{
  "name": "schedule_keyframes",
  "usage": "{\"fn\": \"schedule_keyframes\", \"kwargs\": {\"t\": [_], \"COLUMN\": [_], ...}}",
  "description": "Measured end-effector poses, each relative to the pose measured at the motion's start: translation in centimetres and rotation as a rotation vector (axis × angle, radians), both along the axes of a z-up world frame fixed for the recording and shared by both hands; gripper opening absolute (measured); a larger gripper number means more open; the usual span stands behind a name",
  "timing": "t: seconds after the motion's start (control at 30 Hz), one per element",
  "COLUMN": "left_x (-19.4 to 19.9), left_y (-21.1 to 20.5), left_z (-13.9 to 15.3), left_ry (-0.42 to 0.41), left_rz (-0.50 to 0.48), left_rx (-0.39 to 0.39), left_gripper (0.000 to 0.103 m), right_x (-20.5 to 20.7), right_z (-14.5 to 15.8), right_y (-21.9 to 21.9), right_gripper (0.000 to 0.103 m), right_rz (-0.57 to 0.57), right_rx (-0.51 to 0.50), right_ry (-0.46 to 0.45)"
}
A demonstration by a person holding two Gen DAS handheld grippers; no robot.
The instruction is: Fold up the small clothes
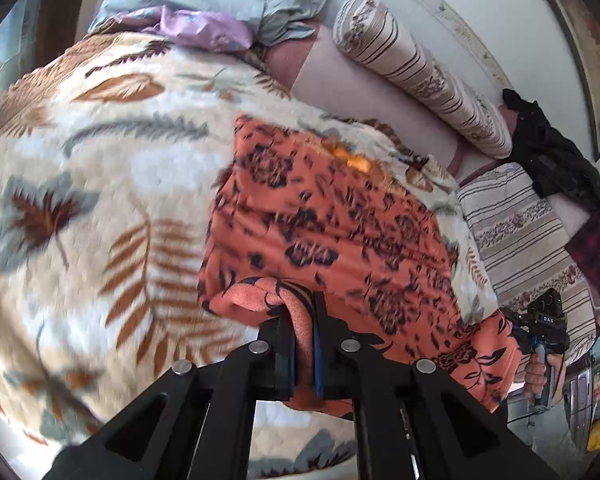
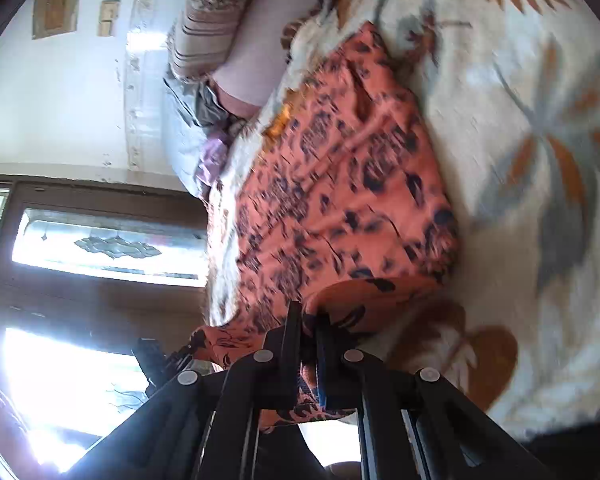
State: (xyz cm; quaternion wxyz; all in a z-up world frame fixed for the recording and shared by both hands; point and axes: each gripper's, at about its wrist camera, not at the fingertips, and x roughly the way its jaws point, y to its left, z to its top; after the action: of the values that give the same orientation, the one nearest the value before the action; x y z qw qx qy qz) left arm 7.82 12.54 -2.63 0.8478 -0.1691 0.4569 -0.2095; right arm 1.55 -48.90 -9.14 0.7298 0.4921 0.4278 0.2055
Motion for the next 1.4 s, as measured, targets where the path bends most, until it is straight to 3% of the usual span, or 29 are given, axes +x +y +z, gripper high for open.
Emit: {"fn": "schedule_keyframes", "kwargs": {"t": [0.1,0.2,0.23,0.27,0.3,0.33,0.37,0.43,0.57,0.63,0.73,0.87,0.9,0.93,1.0,1.03,1.1,1.2,1.33,1.4], "left_x": [7.0,15.1,17.5,19.7,21.7,22.9,23.7,23.4,20.2,18.1,15.3,14.2,14.7,15.0,15.8,16.4,17.2,15.6,9.4,5.3], "left_y": [-1.1,-2.6,-3.3,-3.7,-4.2,-4.5,-4.5,-3.7,0.1,1.9,2.3,-1.9,-3.0,-3.9,-5.8,-6.1,-6.2,-5.5,-4.6,-3.6], "left_z": [2.3,0.4,-1.3,-3.5,-5.7,-7.5,-8.6,-8.6,-5.5,-5.0,-6.9,-10.6,-11.6,-11.8,-11.5,-11.1,-9.4,-4.9,0.2,0.1], "left_ry": [-0.078,-0.069,-0.047,-0.002,0.057,0.097,0.123,0.093,-0.027,-0.030,0.052,0.113,0.140,0.119,0.089,0.126,0.143,0.078,-0.021,-0.013], "left_rz": [0.020,0.060,0.076,0.091,0.115,0.127,0.134,0.150,0.241,0.264,0.187,0.066,0.047,0.054,0.028,0.016,0.042,0.051,0.009,-0.014], "left_rx": [-0.036,0.008,0.040,0.064,0.109,0.163,0.202,0.166,0.082,0.056,-0.004,0.106,0.157,0.226,0.342,0.314,0.300,0.247,0.233,0.226], "left_gripper": [0.007,0.014,0.029,0.049,0.056,0.058,0.058,0.058,0.075,0.083,0.083,0.083,0.083,0.079,0.039,0.020,0.018,0.017,0.017,0.018], "right_x": [6.7,13.9,16.0,17.7,18.7,18.6,18.1,16.2,12.9,12.6,13.2,14.5,14.6,14.9,15.4,15.5,15.5,14.1,9.3,5.5], "right_z": [3.0,1.9,0.4,-1.4,-3.1,-4.4,-5.2,-5.5,-4.3,-4.6,-5.5,-5.8,-5.8,-5.7,-5.7,-5.3,-3.3,1.4,6.6,7.0], "right_y": [-2.6,-4.5,-4.9,-5.0,-5.2,-5.8,-6.0,-6.1,-4.5,-4.0,-3.0,-1.1,-0.7,-0.4,0.3,0.7,1.7,2.4,3.3,2.7], "right_gripper": [0.006,0.010,0.012,0.028,0.062,0.075,0.078,0.078,0.078,0.078,0.078,0.078,0.073,0.067,0.030,0.029,0.023,0.021,0.021,0.021], "right_rz": [-0.093,-0.156,-0.165,-0.168,-0.187,-0.222,-0.255,-0.276,-0.199,-0.145,-0.064,-0.003,0.001,0.013,0.039,0.049,0.061,0.049,0.113,0.117], "right_rx": [0.005,-0.050,-0.089,-0.127,-0.158,-0.177,-0.170,-0.156,-0.271,-0.299,-0.311,-0.378,-0.401,-0.421,-0.452,-0.468,-0.525,-0.509,-0.536,-0.513], "right_ry": [-0.099,-0.057,-0.005,0.050,0.099,0.131,0.139,0.111,0.077,0.102,0.124,0.126,0.142,0.168,0.224,0.236,0.220,0.138,0.071,0.073]}}
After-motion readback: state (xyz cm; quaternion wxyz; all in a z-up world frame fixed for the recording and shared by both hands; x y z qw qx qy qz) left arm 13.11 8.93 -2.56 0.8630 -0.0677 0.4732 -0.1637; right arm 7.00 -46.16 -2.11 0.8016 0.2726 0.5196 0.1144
